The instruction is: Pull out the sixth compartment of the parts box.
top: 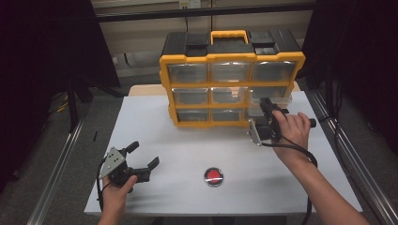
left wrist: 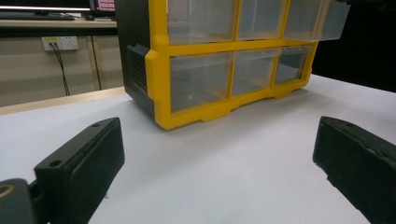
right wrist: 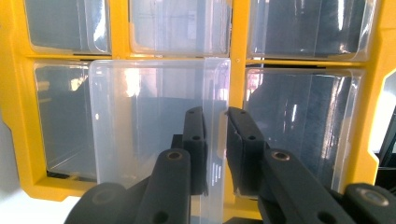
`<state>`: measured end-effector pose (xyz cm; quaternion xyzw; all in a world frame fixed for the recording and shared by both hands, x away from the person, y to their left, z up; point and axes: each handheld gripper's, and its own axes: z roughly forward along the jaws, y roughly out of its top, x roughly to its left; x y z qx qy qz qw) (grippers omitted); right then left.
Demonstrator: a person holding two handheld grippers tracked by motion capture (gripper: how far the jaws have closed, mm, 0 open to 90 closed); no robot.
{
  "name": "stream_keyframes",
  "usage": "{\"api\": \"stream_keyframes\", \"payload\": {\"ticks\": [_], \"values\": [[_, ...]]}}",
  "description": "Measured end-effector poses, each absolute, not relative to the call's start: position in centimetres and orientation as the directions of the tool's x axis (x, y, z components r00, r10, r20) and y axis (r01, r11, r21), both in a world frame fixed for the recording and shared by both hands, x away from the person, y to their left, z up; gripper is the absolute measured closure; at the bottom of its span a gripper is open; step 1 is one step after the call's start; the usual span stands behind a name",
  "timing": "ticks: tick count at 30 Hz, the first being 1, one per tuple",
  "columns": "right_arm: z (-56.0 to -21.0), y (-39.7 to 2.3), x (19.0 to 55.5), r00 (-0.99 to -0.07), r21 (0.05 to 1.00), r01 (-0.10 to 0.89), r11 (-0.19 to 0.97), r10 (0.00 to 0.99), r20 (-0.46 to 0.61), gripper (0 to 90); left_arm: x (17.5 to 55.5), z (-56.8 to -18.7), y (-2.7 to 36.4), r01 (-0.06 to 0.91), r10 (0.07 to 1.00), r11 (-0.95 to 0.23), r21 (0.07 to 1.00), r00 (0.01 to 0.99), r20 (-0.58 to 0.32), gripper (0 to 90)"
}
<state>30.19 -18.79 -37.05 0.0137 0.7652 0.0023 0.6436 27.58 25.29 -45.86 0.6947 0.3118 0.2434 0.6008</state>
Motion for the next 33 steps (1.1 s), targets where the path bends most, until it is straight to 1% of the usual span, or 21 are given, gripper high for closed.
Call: {"api": "stream_keyframes", "payload": {"ticks": [7,18,21,26,33], "values": [[-36.94,-18.83,30.01,-0.177,0.011,0.007,1.000,0.012,-0.984,78.9,27.55,-45.85,25.27,0.140,0.726,-0.080,0.987,0.686,-0.039,2.4],[-37.03,-18.85,29.66,-0.178,0.022,0.006,1.000,0.023,-0.984,78.9,27.56,-45.85,25.27,0.140,0.726,-0.081,0.987,0.687,-0.038,2.4],[-36.90,-18.83,29.62,-0.178,0.004,0.001,1.000,0.004,-0.984,78.9,27.55,-45.85,25.27,0.140,0.726,-0.080,0.987,0.686,-0.039,2.4],[-36.84,-18.85,29.54,-0.181,0.000,-0.004,1.000,0.000,-0.983,78.8,27.55,-45.85,25.27,0.140,0.727,-0.081,0.987,0.686,-0.038,2.4],[-36.99,-18.93,29.35,-0.179,0.020,0.001,1.000,0.020,-0.984,78.8,27.54,-45.85,25.26,0.142,0.726,-0.075,0.987,0.686,-0.043,2.4]]}}
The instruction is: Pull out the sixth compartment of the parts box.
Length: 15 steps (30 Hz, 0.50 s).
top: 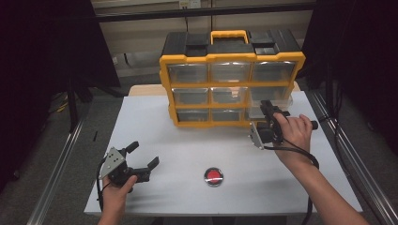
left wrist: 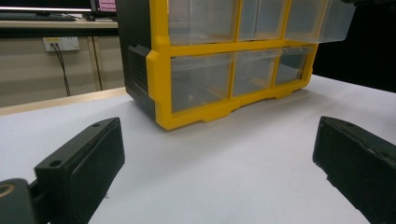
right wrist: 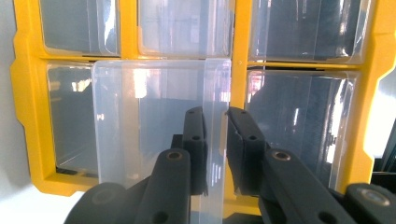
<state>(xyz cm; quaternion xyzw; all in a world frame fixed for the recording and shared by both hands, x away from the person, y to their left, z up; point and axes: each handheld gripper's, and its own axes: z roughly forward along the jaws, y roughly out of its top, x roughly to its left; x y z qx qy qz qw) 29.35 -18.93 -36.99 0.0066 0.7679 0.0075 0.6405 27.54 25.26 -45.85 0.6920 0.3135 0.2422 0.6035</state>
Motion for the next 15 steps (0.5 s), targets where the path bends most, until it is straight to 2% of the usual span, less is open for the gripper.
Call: {"api": "stream_keyframes", "payload": {"ticks": [15], "values": [[-36.95,-18.97,28.96,-0.183,0.022,-0.002,1.000,0.021,-0.983,79.2,27.57,-45.85,25.28,0.140,0.728,-0.085,0.987,0.685,-0.034,2.4]]}}
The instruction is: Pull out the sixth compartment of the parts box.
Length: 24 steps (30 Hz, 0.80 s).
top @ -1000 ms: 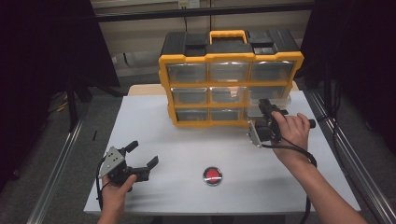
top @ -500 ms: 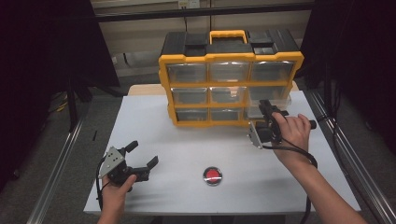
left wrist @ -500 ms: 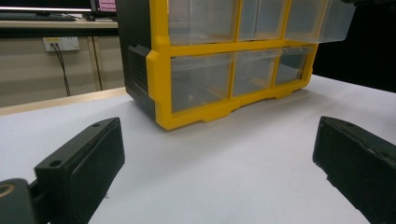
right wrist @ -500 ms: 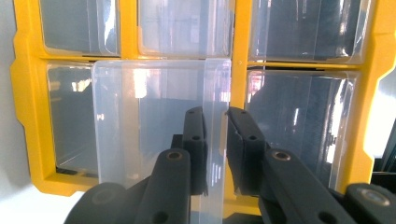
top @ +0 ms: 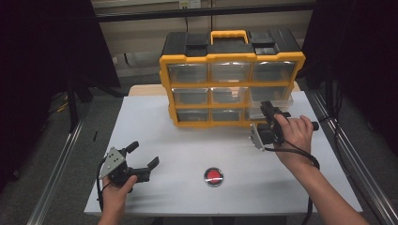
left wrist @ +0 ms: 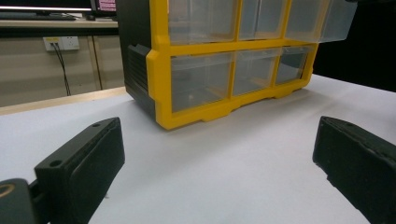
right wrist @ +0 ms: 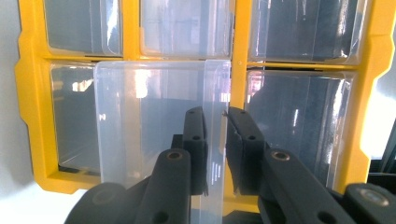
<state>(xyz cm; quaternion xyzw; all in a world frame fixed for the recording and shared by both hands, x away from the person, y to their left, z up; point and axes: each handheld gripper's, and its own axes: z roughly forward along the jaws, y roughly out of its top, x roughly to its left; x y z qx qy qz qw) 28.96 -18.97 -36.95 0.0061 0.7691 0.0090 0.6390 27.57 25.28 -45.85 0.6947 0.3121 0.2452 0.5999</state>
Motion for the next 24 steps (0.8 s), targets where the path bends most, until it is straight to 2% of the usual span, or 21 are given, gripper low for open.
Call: {"api": "stream_keyframes", "payload": {"ticks": [24], "values": [[-37.00,-18.79,28.46,-0.183,0.011,-0.013,1.000,0.008,-0.983,79.5,27.57,-45.84,25.35,0.139,0.725,-0.089,0.986,0.688,-0.031,2.4]]}}
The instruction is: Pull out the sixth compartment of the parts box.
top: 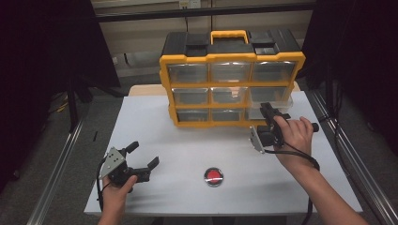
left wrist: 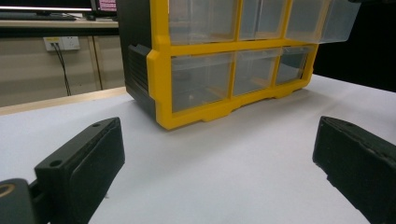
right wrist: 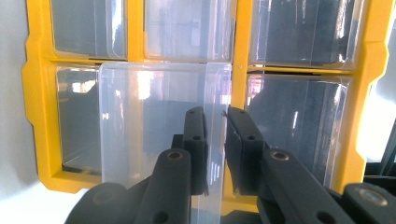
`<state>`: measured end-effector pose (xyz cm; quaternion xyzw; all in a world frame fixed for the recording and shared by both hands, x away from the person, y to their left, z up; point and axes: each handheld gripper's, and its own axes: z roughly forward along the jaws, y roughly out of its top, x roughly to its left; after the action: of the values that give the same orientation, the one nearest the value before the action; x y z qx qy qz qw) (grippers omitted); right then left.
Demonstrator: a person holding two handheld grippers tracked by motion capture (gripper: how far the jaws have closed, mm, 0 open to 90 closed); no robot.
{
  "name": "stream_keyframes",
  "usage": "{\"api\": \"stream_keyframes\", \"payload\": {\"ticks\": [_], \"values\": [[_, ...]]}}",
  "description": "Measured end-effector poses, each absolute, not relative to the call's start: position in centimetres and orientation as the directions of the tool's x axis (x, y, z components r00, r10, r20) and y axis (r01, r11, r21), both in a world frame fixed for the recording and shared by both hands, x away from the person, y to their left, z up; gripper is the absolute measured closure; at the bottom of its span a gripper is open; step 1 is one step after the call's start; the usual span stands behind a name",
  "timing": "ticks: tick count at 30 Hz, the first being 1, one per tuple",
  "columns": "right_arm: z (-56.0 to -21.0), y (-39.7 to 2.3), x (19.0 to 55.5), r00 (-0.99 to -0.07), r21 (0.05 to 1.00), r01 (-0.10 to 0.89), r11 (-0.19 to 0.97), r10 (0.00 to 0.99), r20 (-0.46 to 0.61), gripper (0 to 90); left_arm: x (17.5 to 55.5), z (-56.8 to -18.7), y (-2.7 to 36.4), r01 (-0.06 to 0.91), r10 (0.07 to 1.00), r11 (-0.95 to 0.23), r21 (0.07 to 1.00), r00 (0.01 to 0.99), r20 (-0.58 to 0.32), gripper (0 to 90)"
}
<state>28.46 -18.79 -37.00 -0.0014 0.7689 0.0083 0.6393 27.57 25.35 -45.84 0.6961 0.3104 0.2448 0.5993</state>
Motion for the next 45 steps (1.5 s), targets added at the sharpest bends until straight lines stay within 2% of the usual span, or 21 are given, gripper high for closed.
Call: {"api": "stream_keyframes", "payload": {"ticks": [11,18,24,27,45], "values": [[-36.9,-18.6,28.2,-0.196,-0.011,-0.029,1.000,-0.017,-0.981,82.8,27.6,-45.9,25.3,0.140,0.727,-0.084,0.987,0.685,-0.036,2.4],[-36.8,-18.6,28.5,-0.195,0.015,-0.007,1.000,0.013,-0.981,75.0,27.6,-45.9,25.3,0.143,0.732,-0.082,0.986,0.680,-0.037,2.4],[-36.8,-18.5,29.3,-0.214,0.012,0.023,1.000,0.016,-0.977,73.1,27.6,-45.9,25.3,0.141,0.727,-0.084,0.986,0.686,-0.036,2.4],[-36.6,-18.4,29.4,-0.218,0.004,0.026,1.000,0.010,-0.976,77.4,27.6,-45.9,25.3,0.139,0.725,-0.088,0.986,0.688,-0.032,2.4],[-36.4,-18.4,28.3,-0.230,0.036,0.010,0.999,0.037,-0.972,77.8,27.5,-45.9,25.2,0.144,0.725,-0.077,0.987,0.687,-0.044,2.4]]}}
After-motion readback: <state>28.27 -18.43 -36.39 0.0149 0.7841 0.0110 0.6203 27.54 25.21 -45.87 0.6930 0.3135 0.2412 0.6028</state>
